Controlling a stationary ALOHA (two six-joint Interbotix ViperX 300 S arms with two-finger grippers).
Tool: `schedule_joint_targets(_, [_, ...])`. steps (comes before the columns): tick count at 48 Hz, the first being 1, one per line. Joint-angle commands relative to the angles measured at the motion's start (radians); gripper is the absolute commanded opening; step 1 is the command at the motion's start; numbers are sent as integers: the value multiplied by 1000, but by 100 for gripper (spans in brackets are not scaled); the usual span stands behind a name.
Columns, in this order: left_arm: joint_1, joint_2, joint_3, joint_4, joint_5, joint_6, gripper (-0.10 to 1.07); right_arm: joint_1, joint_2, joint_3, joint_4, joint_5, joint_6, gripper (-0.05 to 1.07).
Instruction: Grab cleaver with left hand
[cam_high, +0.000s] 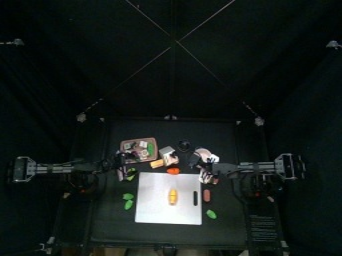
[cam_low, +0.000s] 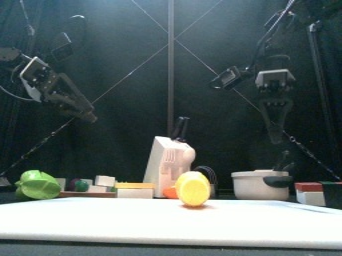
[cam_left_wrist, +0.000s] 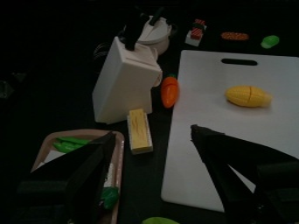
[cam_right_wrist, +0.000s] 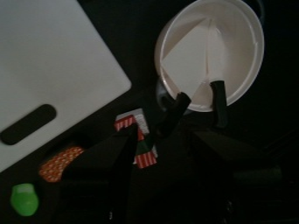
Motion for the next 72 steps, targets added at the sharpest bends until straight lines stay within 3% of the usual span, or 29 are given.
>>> schedule_joint_targets(1, [-2, 0, -12, -2, -8, 0, 101, -46, -84, 40, 55, -100, 34, 80])
schedule_joint_targets(10, [-2, 0, -12, -2, -8, 0, 101, -91, -238, 183, 117, -295, 87, 80])
schedule_joint_targets(16, [-2, 0, -12, -2, -8, -2, 101, -137, -345, 288, 218, -408, 133, 80])
schedule_joint_targets(22, [-2, 0, -12, -2, -9, 0, 101, -161, -390, 368, 290, -477, 146, 80])
schedule_joint_targets(44, [-2, 0, -12, 2, -8, 2, 101, -273, -380, 463, 420, -566, 141, 83])
schedule_joint_targets(57, [-2, 0, -12, 2, -8, 2, 101, -282, -408, 540, 474, -666, 141, 91])
schedule_joint_targets(72, [-2, 0, -12, 2, -8, 2, 101, -304, -396, 545, 489, -706, 143, 91])
